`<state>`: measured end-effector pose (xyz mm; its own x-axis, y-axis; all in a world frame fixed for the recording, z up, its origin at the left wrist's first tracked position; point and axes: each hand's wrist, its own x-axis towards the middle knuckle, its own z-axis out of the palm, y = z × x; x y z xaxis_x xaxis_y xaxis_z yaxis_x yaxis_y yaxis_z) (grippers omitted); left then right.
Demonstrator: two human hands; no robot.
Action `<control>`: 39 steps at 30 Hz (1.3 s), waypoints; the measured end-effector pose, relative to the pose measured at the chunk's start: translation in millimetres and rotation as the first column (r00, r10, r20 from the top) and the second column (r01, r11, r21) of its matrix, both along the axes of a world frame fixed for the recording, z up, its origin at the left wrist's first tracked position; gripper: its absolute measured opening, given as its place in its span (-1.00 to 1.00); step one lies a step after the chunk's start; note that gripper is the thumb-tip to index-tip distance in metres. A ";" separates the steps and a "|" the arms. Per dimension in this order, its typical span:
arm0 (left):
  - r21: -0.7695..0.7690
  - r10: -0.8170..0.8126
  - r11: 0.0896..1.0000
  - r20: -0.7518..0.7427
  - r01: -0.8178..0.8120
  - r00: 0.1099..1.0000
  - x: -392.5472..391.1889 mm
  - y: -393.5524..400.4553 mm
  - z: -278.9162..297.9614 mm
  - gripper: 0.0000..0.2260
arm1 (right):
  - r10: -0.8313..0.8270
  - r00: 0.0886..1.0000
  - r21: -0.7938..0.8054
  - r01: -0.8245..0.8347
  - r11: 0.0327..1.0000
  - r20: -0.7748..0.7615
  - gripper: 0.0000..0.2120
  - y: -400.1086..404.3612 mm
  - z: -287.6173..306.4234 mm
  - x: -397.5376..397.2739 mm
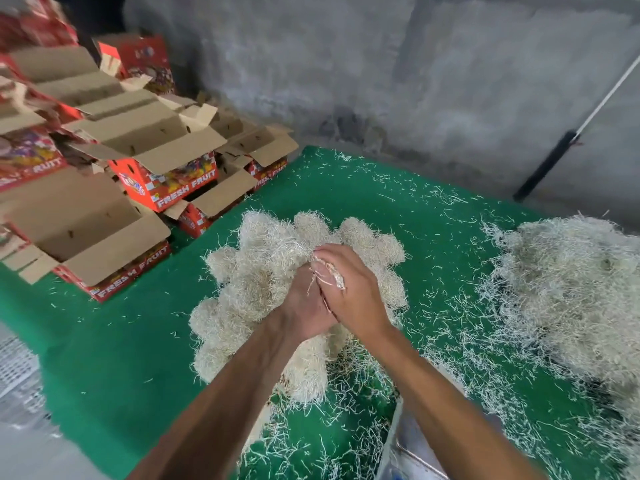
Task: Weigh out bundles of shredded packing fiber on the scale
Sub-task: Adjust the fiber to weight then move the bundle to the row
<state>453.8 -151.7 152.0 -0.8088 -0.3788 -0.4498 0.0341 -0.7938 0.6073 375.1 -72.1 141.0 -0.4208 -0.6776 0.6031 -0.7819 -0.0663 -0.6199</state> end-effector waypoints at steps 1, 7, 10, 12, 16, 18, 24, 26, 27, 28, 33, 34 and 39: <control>0.001 0.015 1.000 -0.032 -0.015 0.999 -7.5 -10.6 3.1 -0.49 | -0.010 1.000 0.021 0.010 1.000 -0.014 -0.79 -12.0 2.0 -7.7; -0.100 0.083 0.992 0.051 -0.077 0.995 -52.2 -76.4 7.0 -0.32 | -0.269 0.961 0.303 0.238 0.923 0.065 -0.81 -101.6 9.7 -73.0; -0.273 0.180 0.949 0.049 -0.161 0.982 -67.8 -117.7 2.1 -0.43 | -0.397 0.903 0.316 0.334 0.888 0.163 -0.61 -138.0 13.7 -104.9; -0.328 0.250 0.918 0.041 -0.223 0.967 -76.0 -137.8 -4.7 -0.50 | -0.406 0.883 0.375 0.303 0.876 0.234 -0.44 -152.9 9.0 -119.8; -0.420 0.303 0.872 0.064 -0.250 0.951 -85.8 -161.7 -25.1 -0.65 | -0.444 0.864 0.596 0.230 0.769 0.239 -0.28 -150.8 -14.2 -132.3; -0.470 0.291 0.855 0.087 -0.219 0.953 -84.7 -160.3 -31.9 -0.77 | -0.466 0.840 0.624 0.211 0.752 0.278 -0.29 -135.7 -27.6 -133.0; -0.847 0.312 0.516 0.042 -0.132 0.949 -71.1 -110.1 -25.1 -0.86 | -0.432 0.821 0.589 0.150 0.794 0.373 -0.43 -60.1 -41.9 -122.4; -0.915 0.229 0.398 0.027 -0.068 0.973 -71.0 -82.9 -21.6 -0.85 | -0.431 0.820 0.538 0.185 0.823 0.377 -0.48 -26.8 -34.3 -113.7; -0.936 0.186 0.348 0.022 -0.045 0.982 -71.3 -66.8 -19.9 -0.86 | -0.434 0.821 0.504 0.214 0.837 0.372 -0.50 -8.7 -29.8 -107.9; -0.950 0.137 0.312 0.026 -0.018 0.990 -72.1 -49.6 -18.8 -0.86 | -0.434 0.821 0.471 0.237 0.850 0.371 -0.51 10.6 -26.1 -101.6; -0.963 -0.079 0.200 0.166 0.179 0.983 -91.4 43.2 -20.2 -0.71 | -0.486 0.803 0.322 0.384 0.865 0.346 -0.50 119.3 -16.4 -77.5; -0.961 -0.108 0.171 0.198 0.215 0.974 -97.6 62.6 -19.7 -0.64 | -0.523 0.785 0.311 0.432 0.846 0.332 -0.42 142.2 -15.0 -77.2; -0.947 -0.241 0.089 0.282 0.310 0.929 -133.8 161.4 -15.2 -0.37 | -0.709 0.597 0.310 0.640 0.703 0.377 -0.18 265.2 -12.1 -84.2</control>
<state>320.0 9.7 136.8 -0.9602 -0.2730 0.0600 -0.0910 0.5083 0.8563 290.9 193.0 128.9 -0.9768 -0.1444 0.1581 -0.2084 0.4723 -0.8564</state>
